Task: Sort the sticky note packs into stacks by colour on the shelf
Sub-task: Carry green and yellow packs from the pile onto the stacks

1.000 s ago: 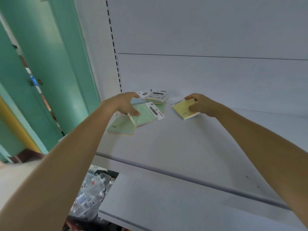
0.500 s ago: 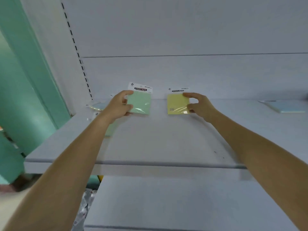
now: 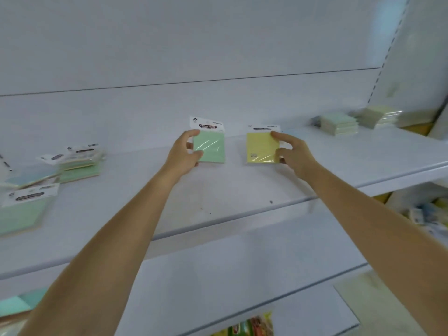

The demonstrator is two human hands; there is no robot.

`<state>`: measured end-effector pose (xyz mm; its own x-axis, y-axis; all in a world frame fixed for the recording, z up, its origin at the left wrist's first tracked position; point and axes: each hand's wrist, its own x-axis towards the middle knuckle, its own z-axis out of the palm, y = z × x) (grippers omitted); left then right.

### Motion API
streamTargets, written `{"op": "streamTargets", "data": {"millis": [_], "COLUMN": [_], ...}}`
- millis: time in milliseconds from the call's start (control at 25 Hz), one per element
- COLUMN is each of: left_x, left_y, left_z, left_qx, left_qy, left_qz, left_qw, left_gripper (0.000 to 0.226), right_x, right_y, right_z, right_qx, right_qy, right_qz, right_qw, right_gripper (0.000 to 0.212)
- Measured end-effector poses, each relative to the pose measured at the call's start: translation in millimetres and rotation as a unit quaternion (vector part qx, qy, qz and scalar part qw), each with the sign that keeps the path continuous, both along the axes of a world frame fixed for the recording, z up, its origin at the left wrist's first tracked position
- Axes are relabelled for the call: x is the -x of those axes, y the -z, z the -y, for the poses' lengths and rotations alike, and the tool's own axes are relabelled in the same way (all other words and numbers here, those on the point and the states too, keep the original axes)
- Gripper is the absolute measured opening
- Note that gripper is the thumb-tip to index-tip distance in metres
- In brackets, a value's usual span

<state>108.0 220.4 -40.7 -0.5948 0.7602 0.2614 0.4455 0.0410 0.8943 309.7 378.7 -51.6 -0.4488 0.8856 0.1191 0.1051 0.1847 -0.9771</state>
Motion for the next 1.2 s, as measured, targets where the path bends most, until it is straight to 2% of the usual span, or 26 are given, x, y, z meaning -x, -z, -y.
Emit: {"op": "streamTargets", "data": {"millis": [320,480,680,960,1080,1200], "left_x": [-138.5,-183.2,-194.5,-208.5,-214.2,-221.0], "left_y": [6.8,6.8,-1.8,-21.4,-24.2,-18.3], "left_z": [-140.7,-197.2,-257.1,-358.4,-393.6,-416.7], "left_qx": [-0.036,-0.032,-0.027,-0.034,-0.008,0.042], "left_qy": [0.012,0.002,-0.014,0.023,0.031,-0.003], "left_qz": [0.026,0.031,0.051,0.063,0.036,0.022], "left_qw": [0.999,0.999,0.998,0.997,0.999,0.999], "left_gripper": [0.049,0.05,0.051,0.054,0.055,0.048], "right_x": [-150.7,-199.5,-225.9,-243.3,-252.8,-258.7], "right_y": [-5.1,-2.6,-0.9,-26.5,-39.2,-47.2], "right_z": [-104.3,-160.3,-213.4,-293.6,-332.5,-368.0], "right_qx": [-0.017,-0.014,-0.021,-0.053,-0.058,-0.068], "right_qy": [0.034,0.037,0.032,0.084,0.111,0.129], "right_qz": [0.048,0.067,0.054,0.019,0.004,0.002], "right_qw": [0.998,0.997,0.998,0.995,0.992,0.989], "right_gripper": [0.054,0.055,0.055,0.056,0.055,0.053]}}
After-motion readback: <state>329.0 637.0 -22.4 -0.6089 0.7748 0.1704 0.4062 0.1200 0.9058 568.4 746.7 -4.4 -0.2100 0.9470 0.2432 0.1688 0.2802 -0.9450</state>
